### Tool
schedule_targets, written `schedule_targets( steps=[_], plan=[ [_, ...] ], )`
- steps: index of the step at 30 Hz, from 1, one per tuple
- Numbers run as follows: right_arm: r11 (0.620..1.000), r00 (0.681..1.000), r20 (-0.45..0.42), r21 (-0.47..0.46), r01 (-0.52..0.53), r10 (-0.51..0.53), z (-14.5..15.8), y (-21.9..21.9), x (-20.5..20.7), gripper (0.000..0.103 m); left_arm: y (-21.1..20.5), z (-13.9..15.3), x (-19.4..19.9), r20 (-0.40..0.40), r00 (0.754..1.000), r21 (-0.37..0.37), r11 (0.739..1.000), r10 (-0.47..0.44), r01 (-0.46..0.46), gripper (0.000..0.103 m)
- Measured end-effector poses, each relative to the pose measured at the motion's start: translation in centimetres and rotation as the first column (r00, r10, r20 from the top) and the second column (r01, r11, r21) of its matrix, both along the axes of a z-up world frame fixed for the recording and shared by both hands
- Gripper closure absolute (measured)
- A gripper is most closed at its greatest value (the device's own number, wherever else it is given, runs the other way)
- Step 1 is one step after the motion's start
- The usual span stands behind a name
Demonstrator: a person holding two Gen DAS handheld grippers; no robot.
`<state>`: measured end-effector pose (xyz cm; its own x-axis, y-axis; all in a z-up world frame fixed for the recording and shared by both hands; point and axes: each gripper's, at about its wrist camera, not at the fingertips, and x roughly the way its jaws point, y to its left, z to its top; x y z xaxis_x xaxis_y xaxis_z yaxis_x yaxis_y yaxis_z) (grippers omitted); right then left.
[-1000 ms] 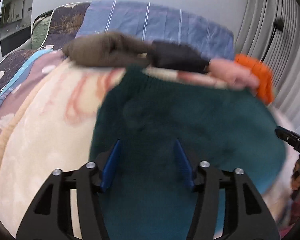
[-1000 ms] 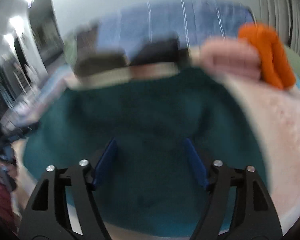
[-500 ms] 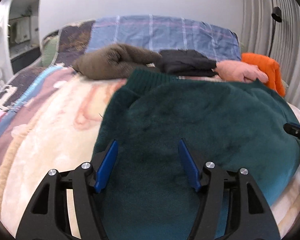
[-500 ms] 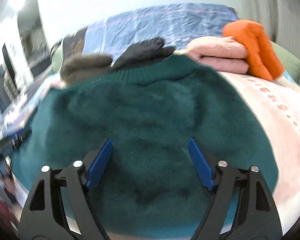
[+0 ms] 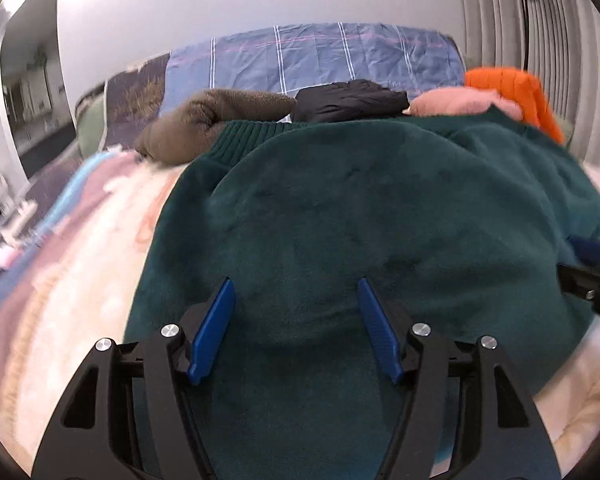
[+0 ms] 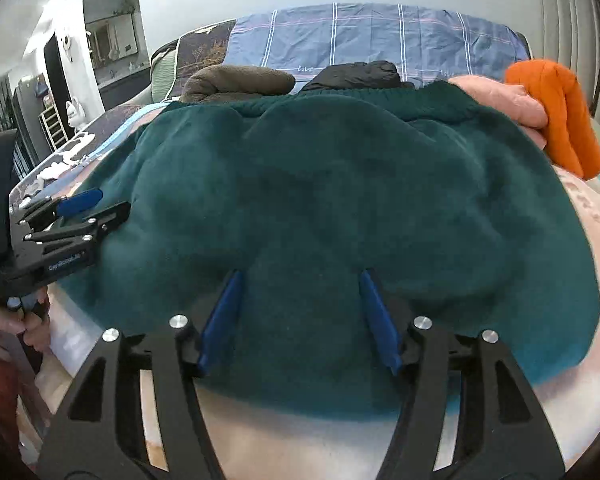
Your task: Fold large clothes
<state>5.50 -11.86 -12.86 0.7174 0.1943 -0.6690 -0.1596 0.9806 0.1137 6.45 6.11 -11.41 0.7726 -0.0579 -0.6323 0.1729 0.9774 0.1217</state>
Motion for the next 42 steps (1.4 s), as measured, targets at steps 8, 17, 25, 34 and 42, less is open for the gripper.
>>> schedule_targets(
  steps=[8,17,25,34,42],
  plan=[
    [1.000,1.000,-0.016,-0.030,0.003,-0.004,2.0,0.8,0.2,0.040,0.7,-0.1,0.0,-0.007,1.000,-0.016,1.000,-0.004,0.004,0.037],
    [0.998,0.998,-0.049,-0.052,-0.029,0.027,2.1,2.5,2.9,0.036,-0.1,-0.2,-0.3,-0.006,1.000,-0.019,1.000,-0.002,0.002,0.037],
    [1.000,0.996,-0.083,-0.020,-0.015,0.013,2.1,2.0,3.5,0.036,0.0,-0.2,-0.5,-0.005,1.000,-0.038,0.999,-0.011,0.011,0.036],
    [0.999,0.998,-0.062,-0.045,0.023,-0.026,4.8,3.6,9.5,0.035,0.2,-0.2,-0.5,-0.005,1.000,-0.055,0.998,-0.013,0.013,0.036],
    [0.991,0.993,-0.119,-0.133,0.010,-0.026,0.8,4.5,11.4,0.031,0.2,-0.3,-0.5,-0.007,1.000,-0.071,0.997,-0.025,0.025,0.034]
  ],
)
